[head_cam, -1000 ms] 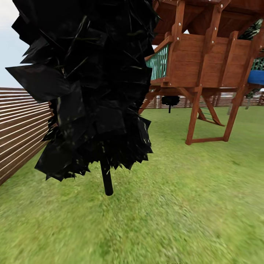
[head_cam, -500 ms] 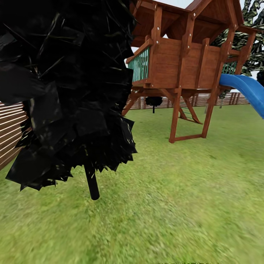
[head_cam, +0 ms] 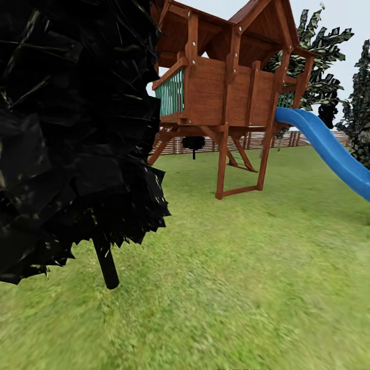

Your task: Take the three Easter eggs out of the wicker basket on the lawn in the garden, then place them on the lawn next to a single tree (choose any tree) so that all three eggs are next to the same tree and none are left in the basket.

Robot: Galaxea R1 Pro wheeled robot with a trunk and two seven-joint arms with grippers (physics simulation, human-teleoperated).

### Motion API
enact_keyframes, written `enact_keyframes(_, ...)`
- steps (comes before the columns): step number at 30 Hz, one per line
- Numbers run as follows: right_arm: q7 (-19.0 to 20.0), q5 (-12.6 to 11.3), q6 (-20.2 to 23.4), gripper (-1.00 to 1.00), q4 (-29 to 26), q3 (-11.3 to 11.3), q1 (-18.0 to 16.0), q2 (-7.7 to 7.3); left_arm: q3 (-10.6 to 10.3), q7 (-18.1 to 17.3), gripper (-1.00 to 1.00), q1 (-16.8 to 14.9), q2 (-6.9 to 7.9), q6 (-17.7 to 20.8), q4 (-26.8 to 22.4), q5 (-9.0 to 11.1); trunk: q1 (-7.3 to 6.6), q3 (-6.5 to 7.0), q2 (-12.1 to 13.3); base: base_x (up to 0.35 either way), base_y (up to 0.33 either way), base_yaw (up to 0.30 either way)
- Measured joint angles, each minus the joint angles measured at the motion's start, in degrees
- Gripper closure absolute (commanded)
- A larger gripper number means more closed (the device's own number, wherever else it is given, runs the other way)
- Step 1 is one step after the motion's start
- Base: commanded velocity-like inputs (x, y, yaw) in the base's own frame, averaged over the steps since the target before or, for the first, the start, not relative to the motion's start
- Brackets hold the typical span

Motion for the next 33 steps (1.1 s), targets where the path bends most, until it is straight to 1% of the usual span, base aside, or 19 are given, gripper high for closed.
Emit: enact_keyframes(33,0.1,0.0,0.0,-1.00,0.0,0.0,0.0,0.00,0.0,0.0,-1.00,0.0,0.00,0.0,0.0,0.0,0.00,0.94,0.0,0.000,0.000,-0.285)
